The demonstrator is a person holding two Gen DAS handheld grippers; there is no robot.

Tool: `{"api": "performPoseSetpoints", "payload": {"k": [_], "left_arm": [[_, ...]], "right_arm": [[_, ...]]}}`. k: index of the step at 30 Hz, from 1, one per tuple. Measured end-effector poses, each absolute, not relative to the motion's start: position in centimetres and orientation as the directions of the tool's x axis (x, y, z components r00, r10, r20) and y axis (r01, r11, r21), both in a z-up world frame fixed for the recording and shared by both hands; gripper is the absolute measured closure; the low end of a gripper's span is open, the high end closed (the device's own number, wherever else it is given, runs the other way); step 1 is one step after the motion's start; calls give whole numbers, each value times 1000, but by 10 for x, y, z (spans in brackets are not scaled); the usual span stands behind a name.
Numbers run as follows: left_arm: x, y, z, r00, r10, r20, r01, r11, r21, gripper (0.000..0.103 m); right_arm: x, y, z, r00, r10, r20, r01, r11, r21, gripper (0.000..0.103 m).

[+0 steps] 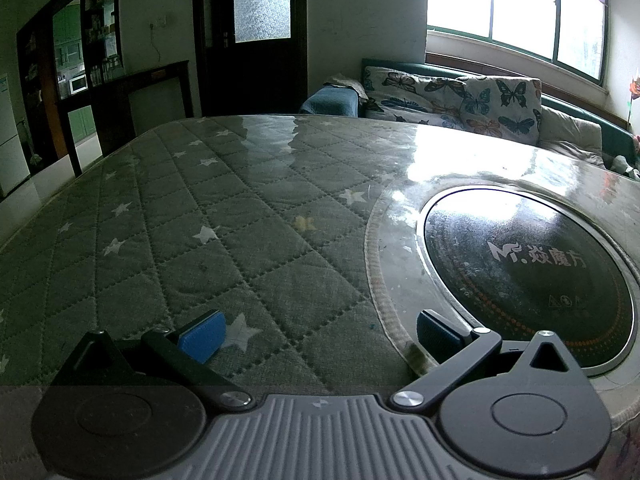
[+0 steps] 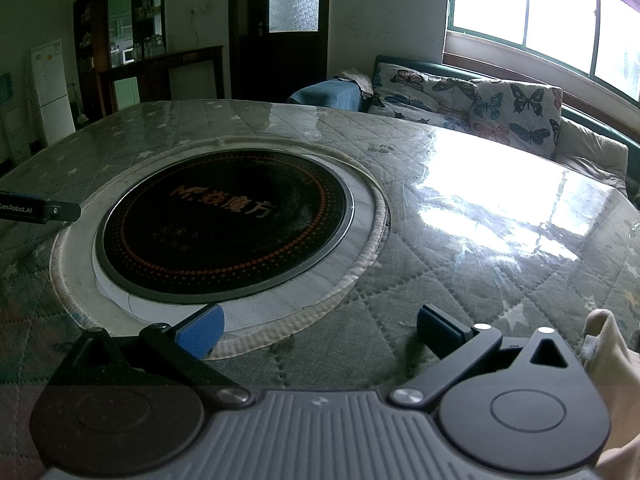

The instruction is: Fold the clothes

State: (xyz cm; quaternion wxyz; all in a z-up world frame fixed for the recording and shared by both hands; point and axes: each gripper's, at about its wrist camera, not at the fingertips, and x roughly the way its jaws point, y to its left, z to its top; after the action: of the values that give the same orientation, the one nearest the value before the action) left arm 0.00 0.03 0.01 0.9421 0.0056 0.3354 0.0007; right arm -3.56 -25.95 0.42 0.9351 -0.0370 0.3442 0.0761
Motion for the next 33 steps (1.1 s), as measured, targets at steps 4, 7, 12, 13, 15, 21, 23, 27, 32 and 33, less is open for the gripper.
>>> {"api": "performPoseSetpoints", "payload": {"k": [4,7,12,13,15,21,23,27,32,33], "left_arm": [[0,1,1,775,5,-632,2,1000,11,0],[0,2,1,775,5,-632,2,1000,11,0],[0,4,1,775,5,-632,2,1000,10,0],[0,3,1,775,5,-632,2,1000,10,0],[0,0,0,775,5,-632,2,1000,11,0],[0,-1,1,774,7,-633,2,1000,14,0],[0,-1,1,773,9,-634,-2,1000,12,0],[-5,-5,1,773,21,-634,-15,1000,15,0],[-10,-11,2,772,36,-634,-32,999,19,0],[-11,-12,2,772,39,-634,-35,999,19,0]], "right_arm": [[-36,-259,4,751,117,-650,-168,986,-17,0],[-35,-259,4,751,116,-650,-168,986,-17,0],[-37,-259,6,751,116,-650,-168,986,-18,0],[-37,-259,6,751,116,-650,-168,986,-18,0],[-36,-260,6,751,116,-650,-168,986,-18,0],[-34,-260,4,751,116,-651,-167,986,-18,0],[-38,-257,5,750,115,-651,-167,986,-19,0],[-38,-257,5,750,115,-651,-167,986,-18,0],[-38,-257,6,750,115,-651,-167,986,-18,0],[-38,-257,6,750,115,-651,-167,986,-18,0]]}}
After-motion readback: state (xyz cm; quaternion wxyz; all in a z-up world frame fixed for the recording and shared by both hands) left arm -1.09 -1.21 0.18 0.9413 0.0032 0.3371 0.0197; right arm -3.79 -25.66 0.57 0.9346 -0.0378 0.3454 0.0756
